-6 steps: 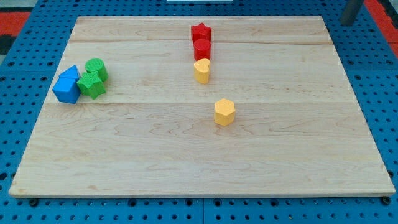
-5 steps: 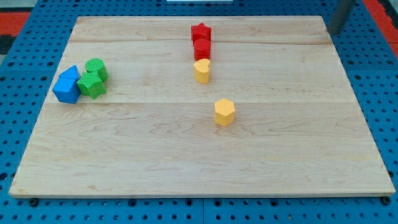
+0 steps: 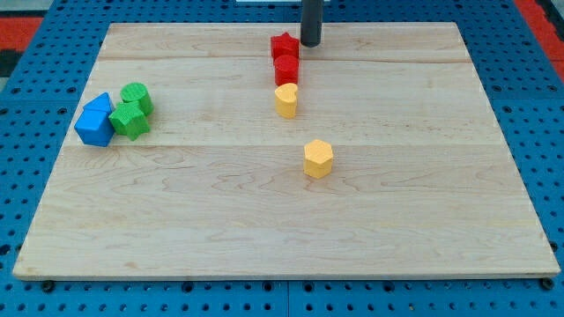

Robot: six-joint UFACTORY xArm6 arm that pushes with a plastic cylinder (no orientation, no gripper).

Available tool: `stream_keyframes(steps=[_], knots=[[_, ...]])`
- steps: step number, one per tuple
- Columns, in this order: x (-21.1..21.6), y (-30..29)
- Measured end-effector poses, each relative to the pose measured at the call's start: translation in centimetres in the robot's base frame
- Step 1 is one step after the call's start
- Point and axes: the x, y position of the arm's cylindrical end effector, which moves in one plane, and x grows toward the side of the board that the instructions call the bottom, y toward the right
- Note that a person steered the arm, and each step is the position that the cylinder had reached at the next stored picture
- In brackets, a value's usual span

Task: Move the yellow hexagon towards bottom side

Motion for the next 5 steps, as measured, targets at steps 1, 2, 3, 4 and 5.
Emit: stream_keyframes(steps=[1, 2, 3, 4, 5], knots=[[3.0, 0.2], [4.1, 2.5], [9.8, 2.5], [14.1, 1.1], [17.2, -1.7]])
